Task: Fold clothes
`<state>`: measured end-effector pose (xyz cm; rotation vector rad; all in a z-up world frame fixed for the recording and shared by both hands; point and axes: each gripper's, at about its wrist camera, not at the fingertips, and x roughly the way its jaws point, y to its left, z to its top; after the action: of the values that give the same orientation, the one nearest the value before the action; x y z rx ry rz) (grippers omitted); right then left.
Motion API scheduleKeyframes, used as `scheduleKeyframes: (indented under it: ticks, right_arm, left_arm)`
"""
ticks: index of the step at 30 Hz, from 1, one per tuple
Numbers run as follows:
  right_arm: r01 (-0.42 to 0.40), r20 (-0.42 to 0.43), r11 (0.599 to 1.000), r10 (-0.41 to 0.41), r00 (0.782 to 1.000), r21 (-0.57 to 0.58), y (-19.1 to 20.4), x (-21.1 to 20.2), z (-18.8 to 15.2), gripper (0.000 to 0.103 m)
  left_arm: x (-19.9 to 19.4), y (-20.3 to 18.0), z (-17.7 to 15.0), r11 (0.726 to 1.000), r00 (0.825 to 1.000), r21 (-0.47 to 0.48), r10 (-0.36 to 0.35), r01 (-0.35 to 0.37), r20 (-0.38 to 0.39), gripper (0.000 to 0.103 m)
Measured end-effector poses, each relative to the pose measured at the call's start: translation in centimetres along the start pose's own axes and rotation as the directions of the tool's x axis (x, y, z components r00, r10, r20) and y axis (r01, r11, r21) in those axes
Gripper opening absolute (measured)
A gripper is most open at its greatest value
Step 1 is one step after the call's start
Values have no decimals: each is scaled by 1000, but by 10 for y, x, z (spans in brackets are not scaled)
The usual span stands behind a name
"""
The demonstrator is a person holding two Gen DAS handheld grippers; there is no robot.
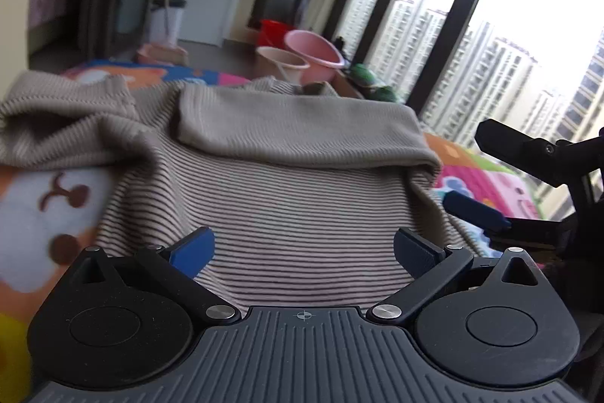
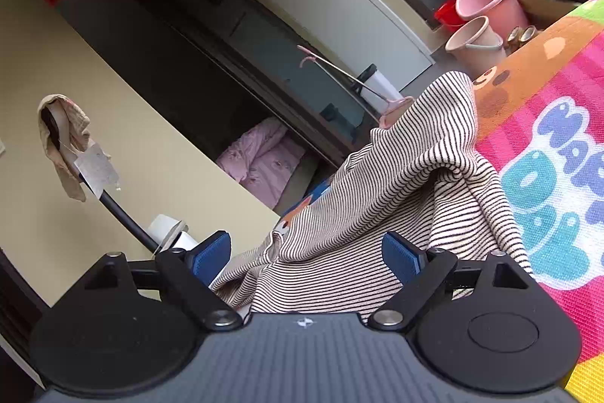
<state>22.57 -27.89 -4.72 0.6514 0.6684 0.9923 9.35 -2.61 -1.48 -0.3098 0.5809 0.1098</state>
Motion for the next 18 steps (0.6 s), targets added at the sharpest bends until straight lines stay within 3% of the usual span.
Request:
scheduleKeyframes:
  ticks: [2, 3, 5, 7, 9, 10, 11, 12, 15, 18]
  right_arm:
    - [-31, -17, 1000, 31, 999, -1, 3, 0, 0, 88]
    - [-66, -38, 998, 66, 997, 7, 4, 1, -1, 88]
    - [-169, -102, 985, 173, 980, 41, 6, 4, -2, 94]
    - [-267, -149, 961, 276, 950, 73, 11, 7, -5, 98]
    - [-315, -170, 948, 318, 933, 49, 20, 3, -10, 99]
    - [-314, -175, 949, 313, 933, 22, 25, 1, -12, 100]
    - [-314, -180, 949, 308, 934, -5, 30, -1, -15, 100]
    - [-312, -186, 950, 303, 935, -24, 33, -2, -17, 100]
    - [-317, -217, 947, 297, 930, -60, 43, -2, -22, 100]
    - [-328, -234, 942, 303, 924, -76, 50, -3, -25, 100]
  left_arm:
    - [-20, -4, 7, 990, 991, 77, 114, -120, 76, 103]
    - [-31, -4, 10, 970, 974, 133, 185, -202, 134, 103]
    - [-52, -3, 18, 885, 906, 246, 329, -394, 268, 103]
    - [-62, 5, 27, 785, 845, 334, 421, -522, 329, 103]
    - [-63, 14, 36, 697, 814, 420, 475, -580, 335, 100]
    - [-62, 19, 40, 655, 800, 460, 498, -600, 335, 89]
    - [-60, 24, 44, 622, 790, 490, 519, -611, 325, 58]
    - [-55, 29, 48, 609, 787, 506, 540, -611, 300, 49]
    - [-30, 41, 53, 630, 812, 537, 544, -562, 211, 58]
    - [-5, 40, 46, 577, 819, 623, 542, -528, 191, 57]
